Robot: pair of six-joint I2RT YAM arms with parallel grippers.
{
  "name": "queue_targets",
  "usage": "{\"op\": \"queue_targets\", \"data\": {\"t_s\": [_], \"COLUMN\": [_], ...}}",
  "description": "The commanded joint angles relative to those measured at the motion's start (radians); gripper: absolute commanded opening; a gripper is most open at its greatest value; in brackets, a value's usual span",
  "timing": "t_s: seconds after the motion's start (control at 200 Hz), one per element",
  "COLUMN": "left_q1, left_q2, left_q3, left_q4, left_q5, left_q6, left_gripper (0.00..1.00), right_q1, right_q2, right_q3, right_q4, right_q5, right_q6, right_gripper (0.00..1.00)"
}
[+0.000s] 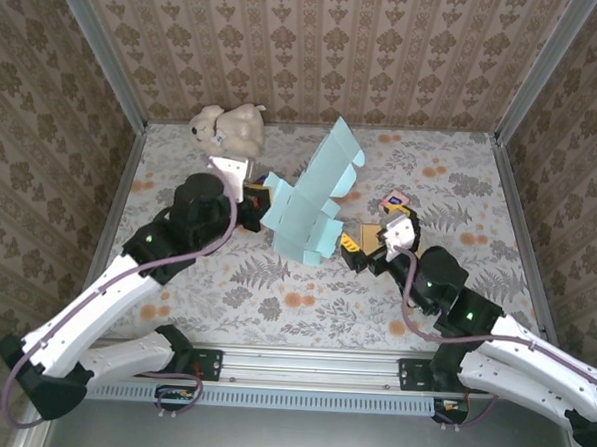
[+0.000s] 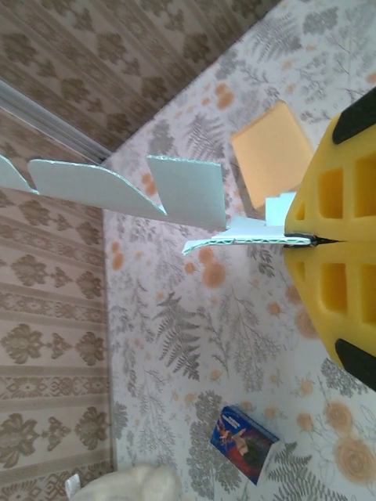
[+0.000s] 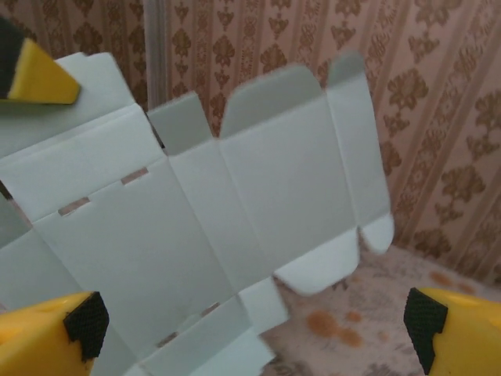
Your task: Fold the paper box
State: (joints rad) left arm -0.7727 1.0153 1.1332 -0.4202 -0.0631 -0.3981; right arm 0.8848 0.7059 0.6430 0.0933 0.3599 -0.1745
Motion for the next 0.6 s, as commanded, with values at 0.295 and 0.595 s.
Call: {"op": "queue_targets", "data": {"t_s": [0.295,0.595], "left_q1": [-0.004,0.058], "left_q2": [0.335,0.263], "left_q3": [0.479,0.607], "left_q4": [-0.513,-0.721], "left_q5": [-0.012,0.257], "left_q6": [0.559,0.937], "left_gripper": [0.0,0.0], "right_q1": [-0.12,-0.118], "right_q2": [0.153,0.048], "right_q3": [0.267,0.14], "right_q4": [-0.139,-0.087], "right_q5": [-0.178,-0.253], "right_q6": [-0.197,-0.064], "right_gripper": [1.0,1.0]}}
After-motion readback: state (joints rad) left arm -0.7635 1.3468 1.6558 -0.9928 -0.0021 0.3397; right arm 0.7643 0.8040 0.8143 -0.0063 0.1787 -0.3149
